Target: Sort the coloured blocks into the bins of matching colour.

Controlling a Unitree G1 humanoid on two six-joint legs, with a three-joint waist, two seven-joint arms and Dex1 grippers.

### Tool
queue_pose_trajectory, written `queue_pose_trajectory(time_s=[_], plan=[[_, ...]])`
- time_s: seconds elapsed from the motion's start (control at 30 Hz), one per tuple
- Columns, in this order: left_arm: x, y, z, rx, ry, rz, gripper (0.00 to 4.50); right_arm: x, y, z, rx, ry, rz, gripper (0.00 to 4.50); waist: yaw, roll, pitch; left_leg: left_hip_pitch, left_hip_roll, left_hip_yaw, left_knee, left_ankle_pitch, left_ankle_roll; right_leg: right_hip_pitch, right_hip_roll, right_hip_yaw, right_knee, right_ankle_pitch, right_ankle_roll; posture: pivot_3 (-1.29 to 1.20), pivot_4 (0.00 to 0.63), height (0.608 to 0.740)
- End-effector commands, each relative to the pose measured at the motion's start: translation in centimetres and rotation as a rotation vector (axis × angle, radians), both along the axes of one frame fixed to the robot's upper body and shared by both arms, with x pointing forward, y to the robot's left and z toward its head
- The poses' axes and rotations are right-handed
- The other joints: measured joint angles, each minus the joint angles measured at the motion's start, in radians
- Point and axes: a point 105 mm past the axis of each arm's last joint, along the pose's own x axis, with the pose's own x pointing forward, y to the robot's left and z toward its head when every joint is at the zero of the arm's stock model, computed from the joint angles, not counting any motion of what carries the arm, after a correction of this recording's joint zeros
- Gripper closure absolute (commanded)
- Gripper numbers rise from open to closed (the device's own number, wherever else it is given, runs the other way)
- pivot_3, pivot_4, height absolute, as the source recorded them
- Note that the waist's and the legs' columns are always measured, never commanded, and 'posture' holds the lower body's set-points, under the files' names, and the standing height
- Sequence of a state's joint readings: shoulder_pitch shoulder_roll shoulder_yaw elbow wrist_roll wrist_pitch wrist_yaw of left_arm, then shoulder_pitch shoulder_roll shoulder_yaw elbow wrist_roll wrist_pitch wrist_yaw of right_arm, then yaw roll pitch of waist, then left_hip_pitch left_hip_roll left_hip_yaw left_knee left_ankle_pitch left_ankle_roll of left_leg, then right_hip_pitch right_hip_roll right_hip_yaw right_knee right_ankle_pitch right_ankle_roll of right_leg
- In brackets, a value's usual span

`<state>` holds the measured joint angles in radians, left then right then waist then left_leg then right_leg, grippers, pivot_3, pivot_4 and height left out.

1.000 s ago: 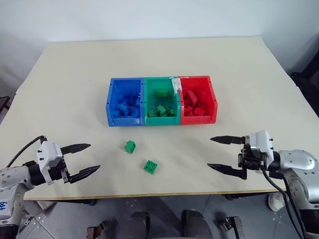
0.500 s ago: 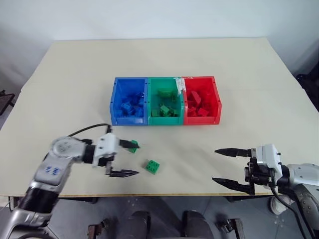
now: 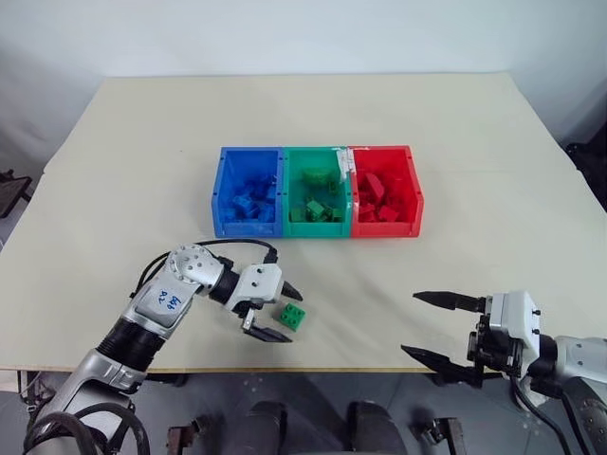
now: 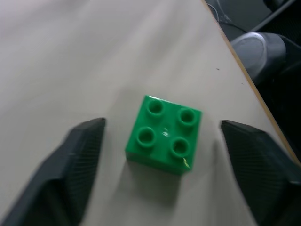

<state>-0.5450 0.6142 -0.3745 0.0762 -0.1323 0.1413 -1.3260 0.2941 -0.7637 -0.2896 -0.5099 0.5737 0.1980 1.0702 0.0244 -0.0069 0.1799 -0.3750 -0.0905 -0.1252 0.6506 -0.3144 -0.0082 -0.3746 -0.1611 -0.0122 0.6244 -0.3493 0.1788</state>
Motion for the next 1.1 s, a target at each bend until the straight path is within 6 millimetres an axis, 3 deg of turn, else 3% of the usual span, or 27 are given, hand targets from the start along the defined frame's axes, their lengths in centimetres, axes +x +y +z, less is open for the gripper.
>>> queue_pose_trajectory(time_s=[0.03, 0.17, 0.33, 0.47, 0.53, 0.63, 0.83, 0.97, 1.1], plan=[[-0.1, -0.1, 0.2, 0.003, -0.021, -0.021, 1.84, -0.3, 0.3, 0.9, 0.005, -0.047, 0.002, 0.0, 0.0, 0.0, 0.0, 0.0, 0.0, 0.0, 0.0, 0.0, 0.0, 0.0, 0.0, 0.0, 0.0, 0.0, 0.0, 0.0, 0.15, 0.74], [0.2, -0.4, 0.9, -0.07, -0.04, -0.003, 3.02, -0.3, 0.5, 0.9, 0.024, -0.061, -0.011, 0.0, 0.0, 0.0, 0.0, 0.0, 0.0, 0.0, 0.0, 0.0, 0.0, 0.0, 0.0, 0.0, 0.0, 0.0, 0.0, 0.0, 0.15, 0.74], [2.9, -1.5, 4.2, -0.303, -0.213, 0.109, 3.01, 0.6, 1.0, 1.8, 0.101, -0.117, -0.075, 0.0, 0.002, 0.0, 0.0, 0.0, 0.0, -0.001, 0.001, 0.0, 0.0, 0.0, 0.0, 0.0, 0.001, 0.0, 0.0, 0.0, 0.15, 0.74], [7.0, -1.7, 6.3, -0.352, -0.287, 0.33, 3.01, 2.2, 0.8, 3.6, 0.206, -0.179, -0.177, 0.0, 0.001, -0.001, 0.001, 0.0, 0.0, -0.001, 0.002, 0.0, 0.0, 0.0, 0.0, 0.0, 0.002, 0.0, 0.0, 0.0, 0.15, 0.74], [10.1, -2.3, 8.8, -0.418, -0.392, 0.445, 3.01, 3.1, 0.4, 4.5, 0.256, -0.215, -0.236, 0.0, 0.005, -0.002, 0.001, 0.0, -0.001, -0.001, 0.003, 0.0, 0.0, 0.0, 0.0, 0.0, 0.003, 0.0, 0.0, 0.0, 0.15, 0.74], [12.5, -3.0, 11.5, -0.518, -0.424, 0.564, 3.01, 3.8, 0.2, 5.1, 0.296, -0.236, -0.286, 0.0, 0.005, -0.004, 0.002, -0.002, -0.002, -0.002, 0.004, 0.001, 0.0, 0.0, 0.0, 0.0, 0.003, 0.001, 0.002, 0.0, 0.15, 0.74], [13.9, -4.6, 13.0, -0.594, -0.324, 0.635, 3.01, 4.3, 0.1, 5.4, 0.326, -0.247, -0.333, 0.0, -0.007, -0.004, 0.002, -0.002, -0.002, 0.0, -0.001, 0.001, 0.001, -0.002, 0.0, 0.0, 0.003, 0.002, 0.003, 0.0, 0.15, 0.74], [13.6, -4.5, 12.8, -0.594, -0.282, 0.634, 1.82, 4.2, 0.2, 5.2, 0.318, -0.245, -0.325, 0.0, -0.014, -0.004, 0.002, -0.002, -0.002, 0.0, -0.002, 0.001, 0.001, -0.003, 0.0, -0.001, 0.003, 0.002, 0.003, 0.0, 0.15, 0.74], [12.7, -2.5, 12.6, -0.615, -0.307, 0.642, 0.58, 4.1, 0.6, 4.8, 0.281, -0.241, -0.28, 0.0, -0.025, -0.004, 0.002, -0.002, -0.002, 0.0, -0.001, 0.001, 0.001, -0.003, 0.0, -0.001, 0.004, 0.002, 0.003, 0.0, 0.15, 0.74]])
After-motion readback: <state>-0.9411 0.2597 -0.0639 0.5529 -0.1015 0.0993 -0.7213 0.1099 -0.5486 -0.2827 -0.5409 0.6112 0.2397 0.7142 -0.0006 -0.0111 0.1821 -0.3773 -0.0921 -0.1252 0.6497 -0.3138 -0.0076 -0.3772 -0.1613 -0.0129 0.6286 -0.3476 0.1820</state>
